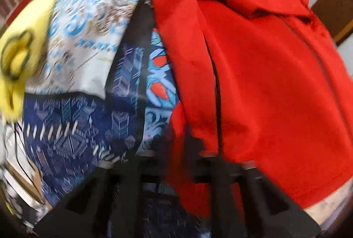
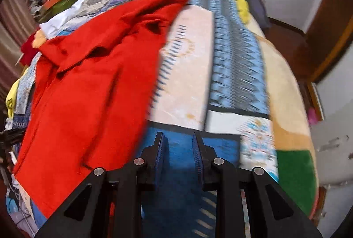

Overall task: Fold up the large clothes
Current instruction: 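Grasp the jacket hem with the left tool and pull it straight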

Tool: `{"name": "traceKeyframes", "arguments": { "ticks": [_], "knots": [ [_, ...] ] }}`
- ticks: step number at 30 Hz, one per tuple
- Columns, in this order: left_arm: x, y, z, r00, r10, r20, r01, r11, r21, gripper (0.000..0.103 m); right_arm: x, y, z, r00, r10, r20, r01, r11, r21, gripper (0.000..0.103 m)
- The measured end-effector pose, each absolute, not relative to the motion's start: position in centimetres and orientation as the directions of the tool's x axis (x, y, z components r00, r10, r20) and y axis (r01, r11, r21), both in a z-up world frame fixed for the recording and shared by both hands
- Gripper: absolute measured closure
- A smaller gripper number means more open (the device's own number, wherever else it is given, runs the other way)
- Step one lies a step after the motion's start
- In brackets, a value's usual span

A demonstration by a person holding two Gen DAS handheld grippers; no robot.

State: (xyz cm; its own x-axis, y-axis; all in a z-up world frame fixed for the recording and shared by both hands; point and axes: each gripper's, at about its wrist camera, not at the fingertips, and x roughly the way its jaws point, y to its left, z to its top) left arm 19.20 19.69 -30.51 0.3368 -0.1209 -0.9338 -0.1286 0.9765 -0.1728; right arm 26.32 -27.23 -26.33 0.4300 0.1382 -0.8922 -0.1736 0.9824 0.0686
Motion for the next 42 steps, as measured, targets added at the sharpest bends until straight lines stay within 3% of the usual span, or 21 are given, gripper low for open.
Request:
{"name": "traceKeyframes", "arguments": {
  "ticks": [7,11,15,18,20,22,25,33,42],
  "knots": [
    [15.5,23.2,-27.0,0.409,-0.076,-0.91,-0.228,0.957,-0.182,0.1,25.4,-28.6,-24.0,0.451,0.193,-0.871,-0.146,0.979,0.141,0.08],
    [13.5,22.9,-26.7,0.393,-0.031,-0.919,-0.221,0.967,-0.127,0.099,24.7,-28.2,-22.4,0.456,0.277,-0.846,-0.168,0.96,0.224,0.08],
    [13.0,22.1,-28.8,0.282,-0.031,-0.959,-0.216,0.972,-0.095,0.086,23.7,-26.7,-22.1,0.418,0.29,-0.861,-0.212,0.953,0.218,0.08],
    [12.7,22.1,-29.9,0.233,-0.011,-0.972,-0.215,0.975,-0.063,0.085,22.6,-25.6,-21.8,0.425,0.264,-0.866,-0.249,0.954,0.169,0.08],
    [12.8,22.2,-29.7,0.245,-0.009,-0.97,-0.215,0.975,-0.063,0.076,22.0,-25.2,-21.6,0.427,0.257,-0.867,-0.256,0.954,0.157,0.08],
    [13.3,22.4,-29.1,0.272,-0.003,-0.962,-0.217,0.974,-0.064,0.05,21.7,-24.9,-21.6,0.421,0.27,-0.866,-0.257,0.951,0.171,0.08],
    [13.9,23.0,-28.1,0.338,0.011,-0.941,-0.219,0.973,-0.068,0.029,21.5,-24.6,-21.8,0.413,0.266,-0.871,-0.254,0.952,0.171,0.08],
    [17.0,22.9,-33.1,0.264,-0.109,-0.958,-0.239,0.955,-0.174,0.028,21.1,-23.9,-23.4,0.356,0.31,-0.882,-0.232,0.943,0.238,0.08],
    [18.0,20.1,-34.7,0.288,-0.039,-0.957,-0.227,0.968,-0.108,0.027,21.6,-23.5,-23.7,0.3,0.371,-0.879,-0.186,0.926,0.328,0.079]
  ]
}}
